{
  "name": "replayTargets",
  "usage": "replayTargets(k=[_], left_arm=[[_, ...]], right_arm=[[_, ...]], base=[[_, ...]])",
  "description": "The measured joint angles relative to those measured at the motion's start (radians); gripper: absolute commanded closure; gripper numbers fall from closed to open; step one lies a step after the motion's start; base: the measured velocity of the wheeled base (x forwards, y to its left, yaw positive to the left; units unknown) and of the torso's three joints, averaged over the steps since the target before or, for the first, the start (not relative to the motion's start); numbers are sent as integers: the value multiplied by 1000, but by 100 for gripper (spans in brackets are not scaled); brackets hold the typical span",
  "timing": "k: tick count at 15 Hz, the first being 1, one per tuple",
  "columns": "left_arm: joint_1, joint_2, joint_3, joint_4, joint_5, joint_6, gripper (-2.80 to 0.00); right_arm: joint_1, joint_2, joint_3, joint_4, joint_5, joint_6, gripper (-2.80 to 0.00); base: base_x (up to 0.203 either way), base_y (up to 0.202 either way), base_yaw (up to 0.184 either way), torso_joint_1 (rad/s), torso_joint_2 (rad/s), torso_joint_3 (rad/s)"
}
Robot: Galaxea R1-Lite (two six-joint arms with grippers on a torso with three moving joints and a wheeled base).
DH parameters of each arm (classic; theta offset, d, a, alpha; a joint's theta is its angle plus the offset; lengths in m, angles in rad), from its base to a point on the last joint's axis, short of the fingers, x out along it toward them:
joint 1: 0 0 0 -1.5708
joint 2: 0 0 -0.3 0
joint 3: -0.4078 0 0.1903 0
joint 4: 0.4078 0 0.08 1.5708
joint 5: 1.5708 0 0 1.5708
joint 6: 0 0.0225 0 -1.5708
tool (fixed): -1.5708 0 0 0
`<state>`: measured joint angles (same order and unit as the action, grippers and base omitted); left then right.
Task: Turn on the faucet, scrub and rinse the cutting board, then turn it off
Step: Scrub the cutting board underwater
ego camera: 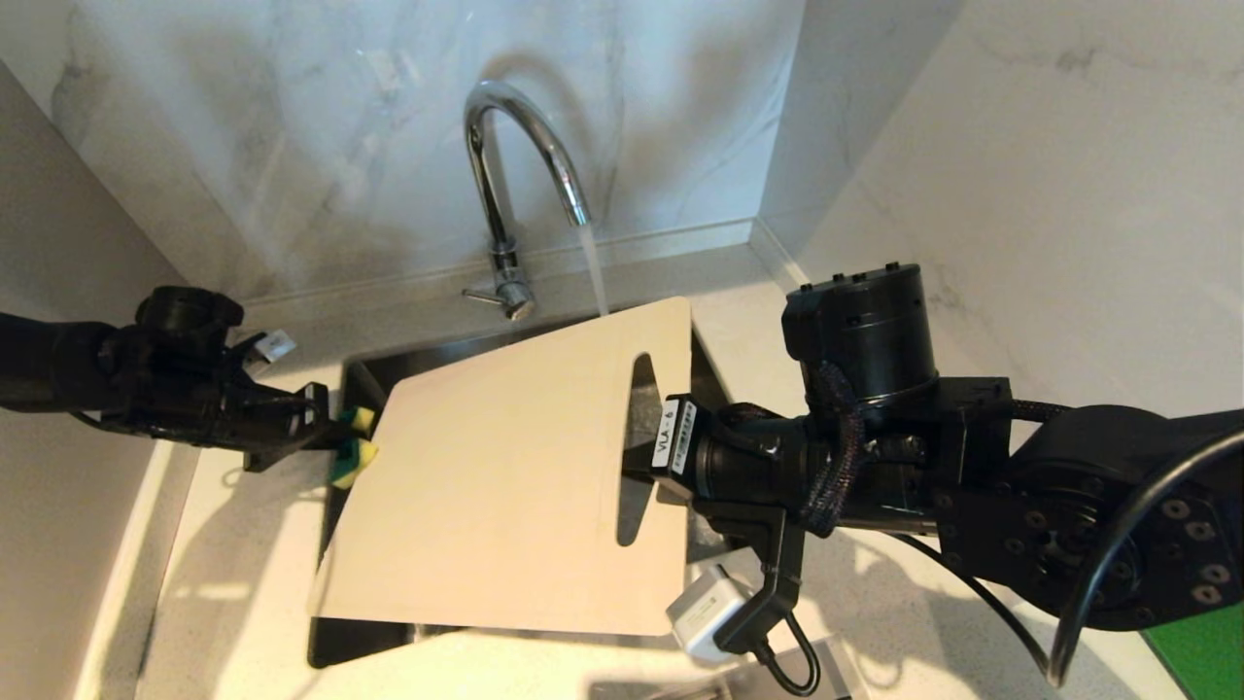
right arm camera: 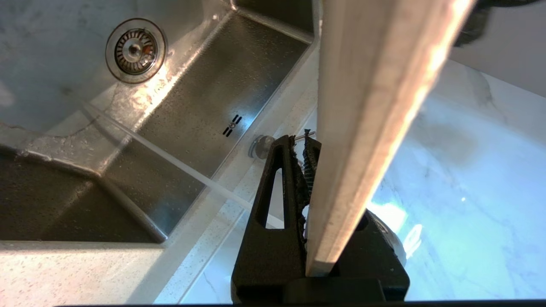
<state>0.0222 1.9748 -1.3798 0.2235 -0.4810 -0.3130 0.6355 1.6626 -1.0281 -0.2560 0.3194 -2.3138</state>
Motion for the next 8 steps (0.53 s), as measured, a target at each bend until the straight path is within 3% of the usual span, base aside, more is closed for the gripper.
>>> replayTargets(k=[2, 8], left_arm=[[-30, -57, -10, 42, -10, -8, 0], [-246, -276, -46, 192, -13, -84, 0]], right_arm=[[-1, 1, 0, 0, -1, 0, 0], [-8, 6, -5, 1, -2, 0, 0]], base=[[0, 0, 0, 0, 0, 0], [0, 0, 0, 0, 0, 0]])
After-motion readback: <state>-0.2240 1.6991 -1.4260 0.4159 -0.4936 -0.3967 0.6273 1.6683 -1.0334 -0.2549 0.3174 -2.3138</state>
